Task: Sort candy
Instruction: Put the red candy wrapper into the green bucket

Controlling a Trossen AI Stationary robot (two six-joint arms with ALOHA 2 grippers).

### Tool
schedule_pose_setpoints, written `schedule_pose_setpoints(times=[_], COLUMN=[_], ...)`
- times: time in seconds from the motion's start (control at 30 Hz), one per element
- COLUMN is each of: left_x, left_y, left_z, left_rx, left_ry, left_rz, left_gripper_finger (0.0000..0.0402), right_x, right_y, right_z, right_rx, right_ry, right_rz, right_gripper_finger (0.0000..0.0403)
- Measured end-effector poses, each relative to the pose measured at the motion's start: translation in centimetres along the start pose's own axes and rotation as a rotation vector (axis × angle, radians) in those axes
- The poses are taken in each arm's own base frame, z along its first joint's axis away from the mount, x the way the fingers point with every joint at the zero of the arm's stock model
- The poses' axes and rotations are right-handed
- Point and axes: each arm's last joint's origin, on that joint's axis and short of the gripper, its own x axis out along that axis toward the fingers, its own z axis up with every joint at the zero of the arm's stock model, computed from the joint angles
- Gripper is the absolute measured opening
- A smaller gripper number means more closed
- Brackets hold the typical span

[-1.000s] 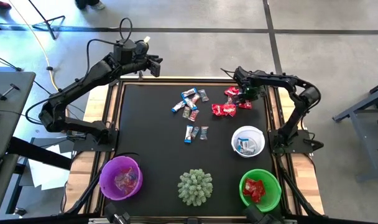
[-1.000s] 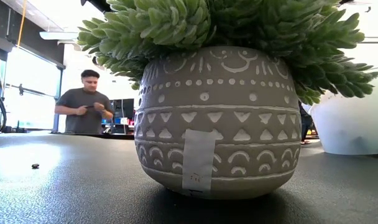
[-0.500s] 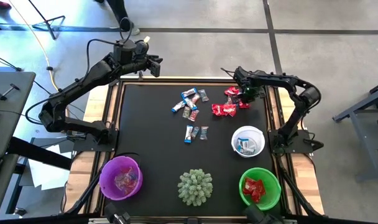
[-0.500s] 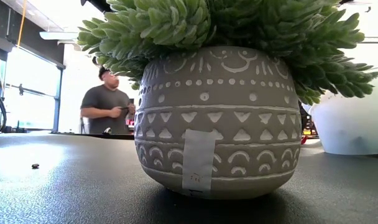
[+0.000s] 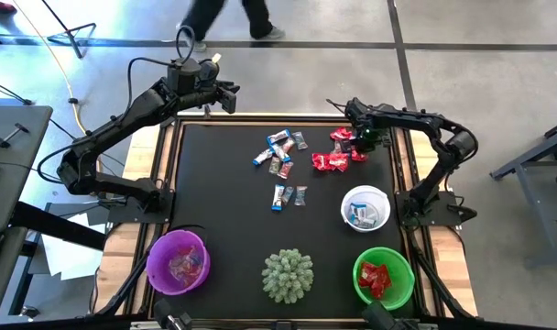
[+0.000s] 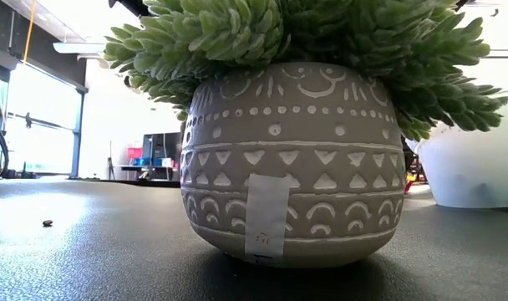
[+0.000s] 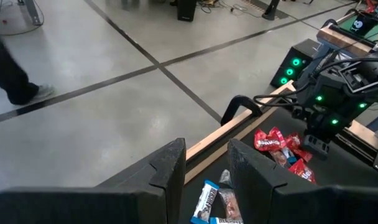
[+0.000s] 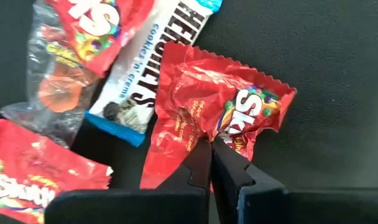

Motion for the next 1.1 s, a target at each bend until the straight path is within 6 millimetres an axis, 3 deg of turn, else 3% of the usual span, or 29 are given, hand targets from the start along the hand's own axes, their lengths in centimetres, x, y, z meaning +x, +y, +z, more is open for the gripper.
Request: schedule_pose_setpoints(times=[0.5,0.87,1.1], left_x=[0.0,0.0,0.0], left_y=[0.0,0.0,0.0], left_z=[0.0,0.0,0.0], left_rx=[0.001,0.022,0.069], left_ry=[0.001,0.001,0.001], left_rz=[0.000,0.001,0.000], left_gripper_finger=[0.0106,0.0106,0.0106], right_x=[-2.3,-6.4,-9.9], right_y=[-0.1,-0.6,-0.6], right_z=[-0.5,-1.7,-3.2], right_rx=[0.038,0.113,0.180], right_ry=[-0.051,-0.163,-0.234], right_rz=[0.076,0.197,0.390], right_gripper_finger=[0.0000,0.0000,0.0000])
